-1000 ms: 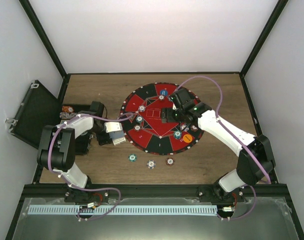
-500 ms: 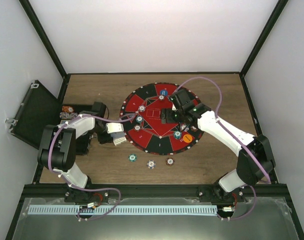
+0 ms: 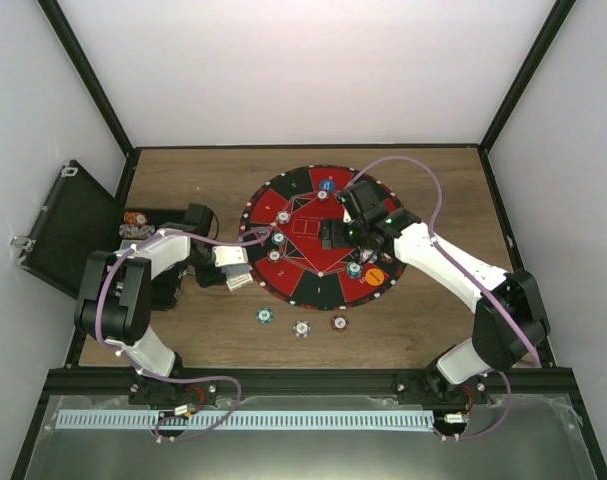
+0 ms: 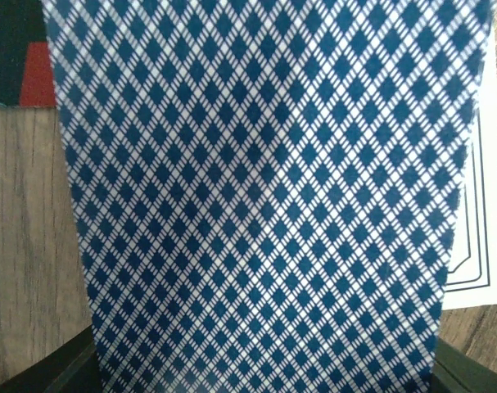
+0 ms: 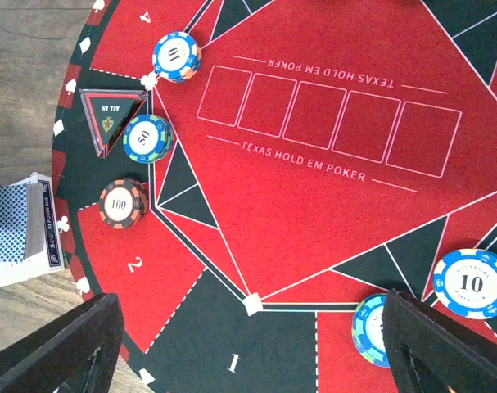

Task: Distribute texas hold em gaming equipment

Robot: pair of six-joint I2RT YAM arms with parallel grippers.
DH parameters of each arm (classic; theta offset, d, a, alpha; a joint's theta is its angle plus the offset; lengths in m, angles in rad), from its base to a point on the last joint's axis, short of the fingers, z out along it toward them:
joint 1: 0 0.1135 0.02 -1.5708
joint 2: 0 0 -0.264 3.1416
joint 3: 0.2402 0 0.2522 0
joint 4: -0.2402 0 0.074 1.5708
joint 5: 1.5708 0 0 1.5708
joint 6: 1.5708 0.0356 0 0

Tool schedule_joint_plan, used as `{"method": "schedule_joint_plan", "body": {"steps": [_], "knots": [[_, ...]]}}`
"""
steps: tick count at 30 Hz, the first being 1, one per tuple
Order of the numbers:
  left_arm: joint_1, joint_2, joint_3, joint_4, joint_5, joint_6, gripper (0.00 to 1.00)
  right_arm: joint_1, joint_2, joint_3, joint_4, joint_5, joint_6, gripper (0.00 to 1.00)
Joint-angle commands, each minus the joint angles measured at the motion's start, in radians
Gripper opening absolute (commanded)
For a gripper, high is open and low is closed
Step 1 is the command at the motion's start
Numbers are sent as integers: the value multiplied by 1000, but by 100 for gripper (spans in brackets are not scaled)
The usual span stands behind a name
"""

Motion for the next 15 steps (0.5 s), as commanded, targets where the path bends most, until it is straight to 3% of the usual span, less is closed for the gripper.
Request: {"method": "schedule_joint_plan", "body": {"steps": [1, 4, 15], "knots": [[-5, 32, -45, 31, -92, 11, 17, 11, -13, 4, 17, -10, 6, 88], [-3, 10, -34, 21, -100, 9, 5, 11, -13, 5, 19, -13, 5, 88], [3, -102, 31, -95, -54, 8, 4, 10, -4, 26, 11, -45, 10, 93]]}}
